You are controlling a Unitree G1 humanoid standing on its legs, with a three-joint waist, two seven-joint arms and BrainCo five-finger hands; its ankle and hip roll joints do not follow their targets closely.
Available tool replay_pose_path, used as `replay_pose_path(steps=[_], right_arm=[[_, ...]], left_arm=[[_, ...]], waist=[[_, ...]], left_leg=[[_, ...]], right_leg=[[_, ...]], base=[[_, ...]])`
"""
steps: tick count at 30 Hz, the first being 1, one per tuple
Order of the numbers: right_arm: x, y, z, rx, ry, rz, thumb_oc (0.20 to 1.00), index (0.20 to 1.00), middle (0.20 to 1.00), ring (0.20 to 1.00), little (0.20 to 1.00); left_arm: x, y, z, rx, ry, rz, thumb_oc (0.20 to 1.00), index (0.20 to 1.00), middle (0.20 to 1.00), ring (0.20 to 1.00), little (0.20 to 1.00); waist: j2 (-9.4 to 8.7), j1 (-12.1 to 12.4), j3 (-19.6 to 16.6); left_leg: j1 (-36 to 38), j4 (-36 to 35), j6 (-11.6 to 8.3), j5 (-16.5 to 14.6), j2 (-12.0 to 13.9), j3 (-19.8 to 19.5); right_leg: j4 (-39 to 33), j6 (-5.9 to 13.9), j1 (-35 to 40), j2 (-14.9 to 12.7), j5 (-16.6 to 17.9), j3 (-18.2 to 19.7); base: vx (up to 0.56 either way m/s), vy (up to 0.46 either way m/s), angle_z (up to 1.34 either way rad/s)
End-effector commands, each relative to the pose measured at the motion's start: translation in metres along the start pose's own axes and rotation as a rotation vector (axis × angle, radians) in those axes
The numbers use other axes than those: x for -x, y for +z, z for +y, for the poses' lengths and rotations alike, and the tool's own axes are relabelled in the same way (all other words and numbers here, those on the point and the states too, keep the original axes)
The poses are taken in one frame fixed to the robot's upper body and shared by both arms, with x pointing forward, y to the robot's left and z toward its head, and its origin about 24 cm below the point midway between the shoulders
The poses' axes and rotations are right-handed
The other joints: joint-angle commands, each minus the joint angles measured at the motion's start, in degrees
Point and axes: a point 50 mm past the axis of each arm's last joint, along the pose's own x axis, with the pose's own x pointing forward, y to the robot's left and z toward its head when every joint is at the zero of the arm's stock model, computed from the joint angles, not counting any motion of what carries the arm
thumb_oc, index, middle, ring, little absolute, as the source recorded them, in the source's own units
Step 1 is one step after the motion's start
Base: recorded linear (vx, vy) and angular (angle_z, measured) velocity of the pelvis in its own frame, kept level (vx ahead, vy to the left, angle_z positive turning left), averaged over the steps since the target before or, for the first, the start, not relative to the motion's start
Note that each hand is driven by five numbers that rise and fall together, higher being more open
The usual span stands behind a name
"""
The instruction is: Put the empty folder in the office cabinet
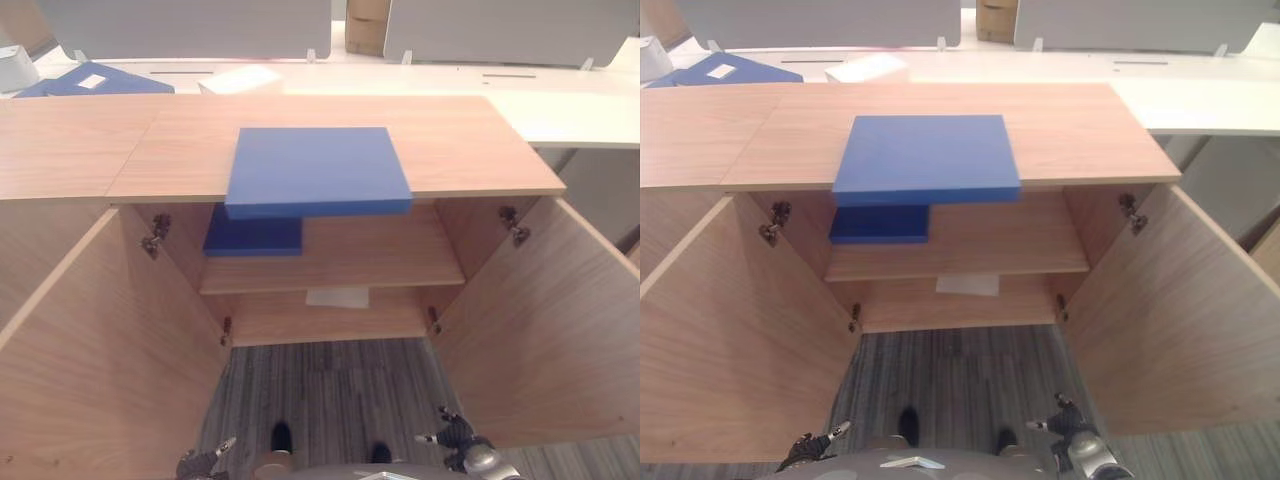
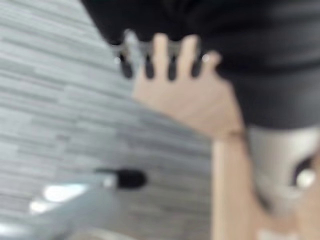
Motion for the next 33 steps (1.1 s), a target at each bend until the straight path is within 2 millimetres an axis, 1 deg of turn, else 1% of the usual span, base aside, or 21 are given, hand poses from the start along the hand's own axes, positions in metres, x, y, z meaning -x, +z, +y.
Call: replay_pose_path(steps=[1, 4, 5, 6, 7, 8, 9, 10, 11, 12, 13, 16, 20, 22, 23, 25, 28, 33], right_arm=[[0.001, 0.032, -0.033, 0.040, -0.083, -0.098, 1.000, 1.000, 1.000, 1.000, 1.000], [0.004, 0.030, -0.039, 0.017, -0.104, -0.094, 1.000, 1.000, 1.000, 1.000, 1.000], [0.006, 0.027, -0.041, 0.013, -0.110, -0.096, 1.000, 1.000, 1.000, 1.000, 1.000], [0.006, 0.027, -0.041, 0.013, -0.110, -0.096, 1.000, 1.000, 1.000, 1.000, 1.000], [0.006, 0.025, -0.041, 0.018, -0.111, -0.095, 1.000, 1.000, 1.000, 1.000, 1.000], [0.007, 0.023, -0.042, 0.029, -0.120, -0.096, 1.000, 1.000, 1.000, 1.000, 1.000], [0.008, 0.022, -0.042, 0.038, -0.130, -0.098, 1.000, 1.000, 1.000, 1.000, 1.000], [0.008, 0.020, -0.042, 0.039, -0.133, -0.096, 1.000, 1.000, 1.000, 1.000, 1.000], [0.008, 0.020, -0.042, 0.039, -0.134, -0.096, 1.000, 1.000, 1.000, 1.000, 1.000], [0.008, 0.017, -0.040, 0.038, -0.133, -0.086, 1.000, 1.000, 1.000, 1.000, 1.000], [0.008, 0.014, -0.038, 0.026, -0.133, -0.075, 1.000, 1.000, 1.000, 1.000, 1.000], [0.009, 0.006, -0.034, 0.011, -0.131, -0.063, 1.000, 1.000, 1.000, 1.000, 1.000], [0.010, 0.000, -0.030, 0.021, -0.119, -0.051, 1.000, 1.000, 1.000, 1.000, 1.000], [0.010, 0.000, -0.029, 0.019, -0.117, -0.049, 1.000, 1.000, 1.000, 1.000, 1.000], [0.010, -0.003, -0.028, 0.010, -0.110, -0.040, 1.000, 1.000, 1.000, 1.000, 1.000], [0.011, -0.004, -0.028, 0.009, -0.108, -0.037, 1.000, 1.000, 1.000, 1.000, 1.000], [0.011, -0.004, -0.028, 0.014, -0.106, -0.037, 1.000, 1.000, 1.000, 1.000, 1.000], [0.011, -0.006, -0.027, 0.019, -0.102, -0.030, 1.000, 1.000, 1.000, 1.000, 1.000]], left_arm=[[-0.001, 0.090, -0.002, -0.097, 0.099, -0.367, 1.000, 1.000, 1.000, 1.000, 1.000], [0.012, 0.132, 0.014, -0.192, 0.212, -0.587, 1.000, 1.000, 1.000, 1.000, 1.000], [0.021, 0.151, 0.023, -0.240, 0.286, -0.699, 1.000, 1.000, 1.000, 1.000, 1.000], [0.021, 0.151, 0.023, -0.240, 0.286, -0.699, 1.000, 1.000, 1.000, 1.000, 1.000], [0.027, 0.163, 0.029, -0.270, 0.336, -0.768, 1.000, 1.000, 1.000, 1.000, 1.000], [0.038, 0.183, 0.040, -0.323, 0.411, -0.854, 1.000, 1.000, 1.000, 1.000, 1.000], [0.048, 0.198, 0.049, -0.384, 0.498, -0.947, 1.000, 1.000, 1.000, 1.000, 1.000], [0.053, 0.205, 0.055, -0.405, 0.534, -0.977, 1.000, 1.000, 1.000, 1.000, 1.000], [0.054, 0.207, 0.057, -0.415, 0.546, -0.990, 1.000, 1.000, 1.000, 1.000, 1.000], [0.062, 0.218, 0.068, -0.445, 0.604, -1.039, 1.000, 1.000, 1.000, 1.000, 1.000], [0.069, 0.228, 0.074, -0.478, 0.653, -1.087, 1.000, 1.000, 1.000, 1.000, 1.000], [0.085, 0.248, 0.083, -0.590, 0.744, -1.198, 1.000, 1.000, 1.000, 1.000, 1.000], [0.100, 0.265, 0.082, -0.728, 0.800, -1.292, 1.000, 1.000, 1.000, 1.000, 1.000], [0.101, 0.266, 0.081, -0.740, 0.802, -1.301, 1.000, 1.000, 1.000, 1.000, 1.000], [0.109, 0.271, 0.075, -0.808, 0.802, -1.366, 1.000, 1.000, 1.000, 1.000, 1.000], [0.113, 0.273, 0.068, -0.855, 0.795, -1.423, 1.000, 1.000, 1.000, 1.000, 1.000], [0.114, 0.273, 0.063, -0.869, 0.774, -1.447, 1.000, 1.000, 1.000, 1.000, 1.000], [0.117, 0.279, 0.043, -0.906, 0.751, -1.531, 1.000, 1.000, 1.000, 1.000, 1.000]], waist=[[1.88, -0.5, 3.6], [3.17, -0.5, 3.3], [3.56, -0.7, 3.1], [3.56, -0.7, 3.1], [3.79, -0.7, 2.8], [4.15, -0.7, 2.6], [4.37, -0.7, 2.2], [4.46, -0.6, 2.0], [4.45, -0.6, 1.9], [4.46, -0.7, 1.5], [4.37, -0.8, 1.1], [4.04, -1.1, 0.3], [3.65, -1.8, -0.7], [3.60, -1.8, -0.7], [3.31, -2.1, -1.0], [3.16, -2.4, -1.1], [3.10, -2.8, -1.2], [3.01, -3.9, -1.4]], left_leg=[[1.4, 4.1, -2.88, -4.9, 0.7, 2.0], [1.8, 2.6, -3.23, -4.0, 0.6, 2.2], [1.9, 2.3, -3.25, -4.0, 0.4, 2.2], [1.9, 2.3, -3.25, -4.0, 0.4, 2.2], [2.0, 2.1, -3.22, -4.0, 0.2, 2.1], [2.1, 2.0, -3.15, -4.2, -0.1, 1.8], [2.4, 1.8, -3.06, -4.6, -0.5, 1.5], [2.7, 1.6, -2.99, -4.8, -0.7, 1.3], [2.8, 1.5, -2.97, -4.8, -0.8, 1.3], [3.5, 1.2, -2.88, -5.3, -1.1, 1.1], [4.0, 0.8, -2.78, -5.6, -1.3, 1.1], [5.7, -0.2, -2.56, -6.5, -1.3, 1.2], [6.8, -1.0, -2.34, -7.3, -1.2, 1.7], [6.9, -1.1, -2.32, -7.4, -1.2, 1.8], [7.4, -1.1, -2.19, -8.0, -1.3, 2.0], [7.6, -1.1, -2.08, -8.4, -1.3, 2.3], [7.8, -1.1, -2.04, -8.6, -1.3, 2.6], [8.2, -1.1, -1.97, -8.9, -1.2, 3.5]], right_leg=[[1.8, 1.75, 0.9, -3.4, -4.0, -2.3], [1.5, 1.57, 0.9, -3.6, -4.0, -2.8], [1.5, 1.48, 1.0, -3.7, -4.1, -2.6], [1.5, 1.48, 1.0, -3.7, -4.1, -2.6], [1.4, 1.50, 1.0, -3.8, -4.2, -2.5], [1.3, 1.53, 1.2, -3.9, -4.3, -2.2], [1.1, 1.59, 1.4, -3.9, -4.4, -1.8], [1.0, 1.72, 1.5, -3.9, -4.4, -1.7], [0.9, 1.77, 1.6, -3.9, -4.4, -1.6], [0.7, 1.96, 1.8, -3.9, -4.4, -1.2], [0.6, 2.08, 2.0, -3.9, -4.5, -0.8], [0.2, 2.54, 2.3, -3.7, -4.5, -0.1], [0.2, 3.08, 2.0, -3.4, -4.5, 0.7], [0.2, 3.13, 2.0, -3.4, -4.5, 0.8], [0.2, 3.31, 2.1, -3.2, -4.6, 1.3], [0.2, 3.38, 2.1, -3.0, -4.6, 1.7], [0.2, 3.47, 2.0, -2.9, -4.6, 2.0], [0.2, 3.63, 1.7, -2.7, -4.4, 3.1]], base=[[-0.06, 0.065, 0.31], [-0.02, 0.095, 0.32], [0.00, 0.073, 0.17], [0.00, 0.089, 0.03], [0.00, 0.107, 0.07], [0.01, 0.172, 0.10], [0.03, 0.149, 0.14], [0.04, 0.097, 0.09], [0.06, 0.077, 0.06], [0.08, 0.089, 0.03], [0.11, 0.102, -0.03], [0.08, 0.049, -0.03], [0.07, 0.025, -0.03], [0.05, 0.008, -0.16], [0.08, 0.006, -0.18], [0.06, -0.001, -0.06], [0.03, 0.006, -0.13], [0.03, 0.011, -0.05]])
